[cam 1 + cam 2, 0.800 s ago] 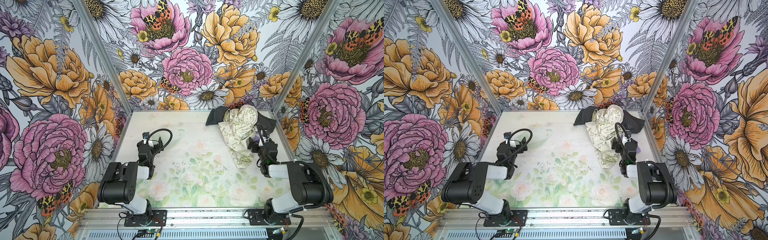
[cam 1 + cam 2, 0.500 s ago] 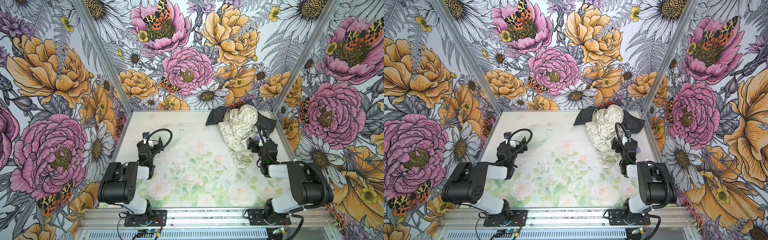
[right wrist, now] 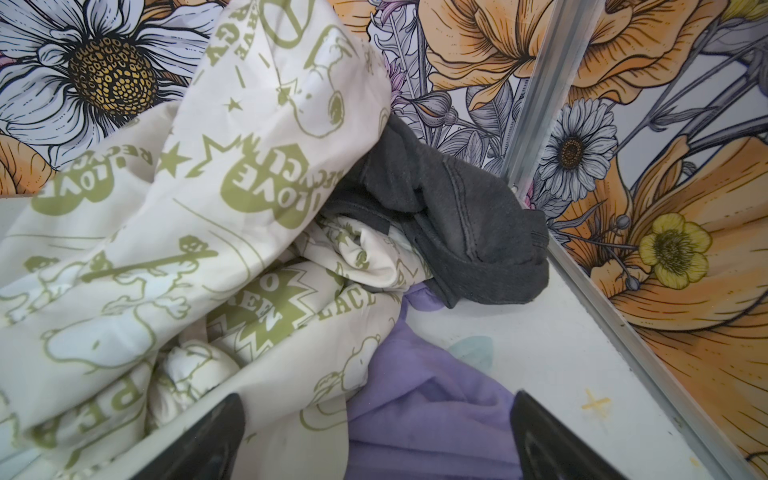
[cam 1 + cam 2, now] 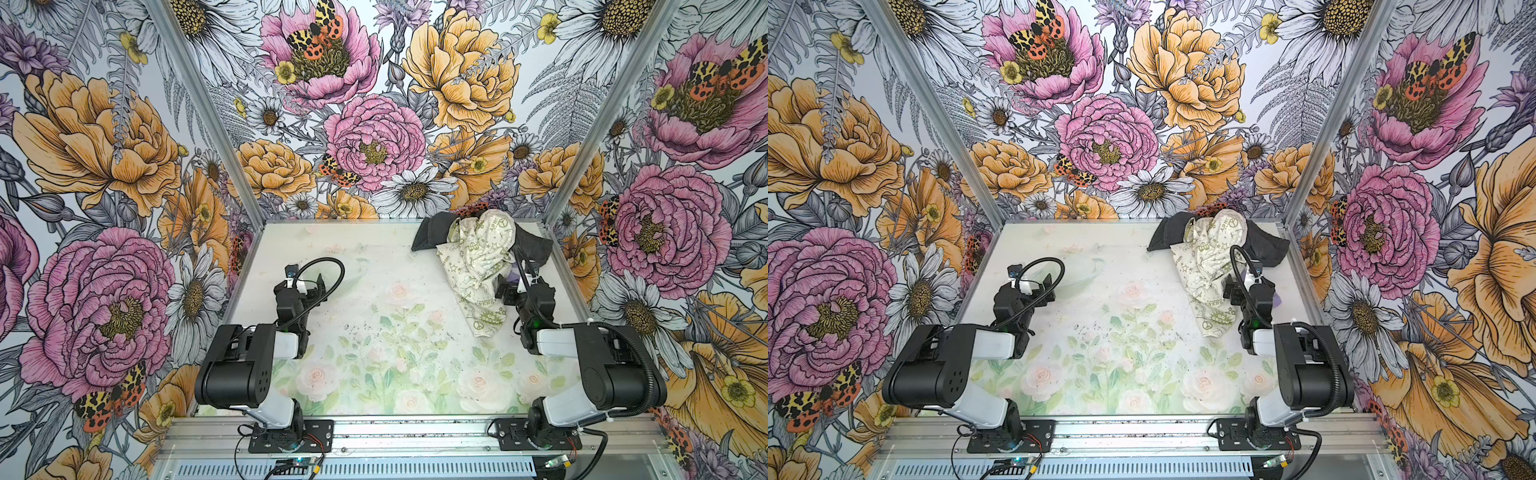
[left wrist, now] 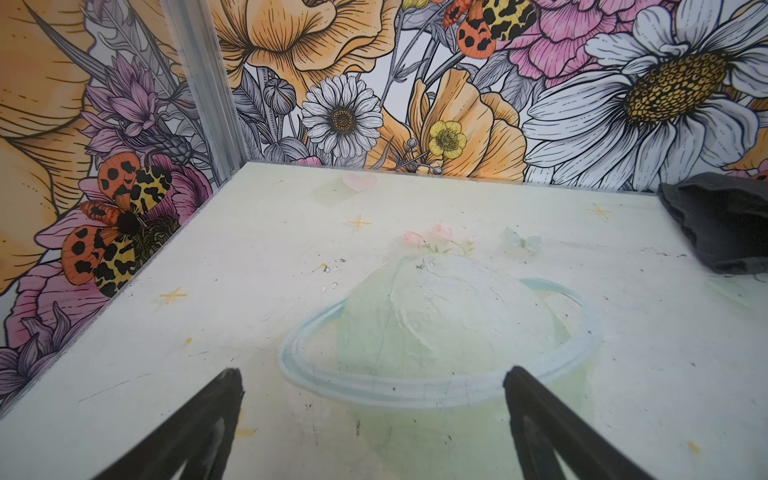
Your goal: Pick out a specific cloth from the pile
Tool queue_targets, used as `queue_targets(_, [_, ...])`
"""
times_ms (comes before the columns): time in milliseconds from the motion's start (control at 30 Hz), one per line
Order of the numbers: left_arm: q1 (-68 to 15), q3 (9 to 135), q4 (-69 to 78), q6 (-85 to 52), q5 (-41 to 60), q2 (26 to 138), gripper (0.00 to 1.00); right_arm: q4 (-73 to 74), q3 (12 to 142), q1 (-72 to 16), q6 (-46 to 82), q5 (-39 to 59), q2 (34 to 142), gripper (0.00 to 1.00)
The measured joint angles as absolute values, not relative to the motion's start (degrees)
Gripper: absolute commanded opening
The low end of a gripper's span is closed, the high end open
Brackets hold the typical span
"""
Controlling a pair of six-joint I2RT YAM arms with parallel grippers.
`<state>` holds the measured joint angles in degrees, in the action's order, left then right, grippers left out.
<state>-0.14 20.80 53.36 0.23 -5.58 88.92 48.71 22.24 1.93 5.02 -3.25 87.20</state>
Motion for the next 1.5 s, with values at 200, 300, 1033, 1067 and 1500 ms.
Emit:
queue_targets(200, [-0.14, 20.80, 53.34, 0.21, -5.80, 88.92, 0.99, 48.62, 22.24, 1.10, 5.02, -5.28, 87.18, 0.99])
queue_targets(300, [-1.06, 21.15, 51.24, 0.30, -8.73, 88.07, 0.99, 45.93, 22.31, 0.47, 5.04, -7.97, 85.80, 0.99])
queue_targets(1033, [-11.03, 38.70, 10.35, -0.78, -21.52, 59.20, 0.99, -7.60, 43.07, 0.89, 13.98, -17.26, 62.54, 1.00])
queue_targets(1067, [-11.03, 39.72, 8.36, -1.17, -21.26, 58.35, 0.99, -9.85, 44.16, 1.72, 13.91, -16.19, 62.13, 0.99])
queue_targets(1500, [-15.99, 50.35, -16.84, -15.77, -17.78, 55.05, 0.99, -25.21, 51.66, 7.25, 16.56, -2.63, 66.11, 1.00])
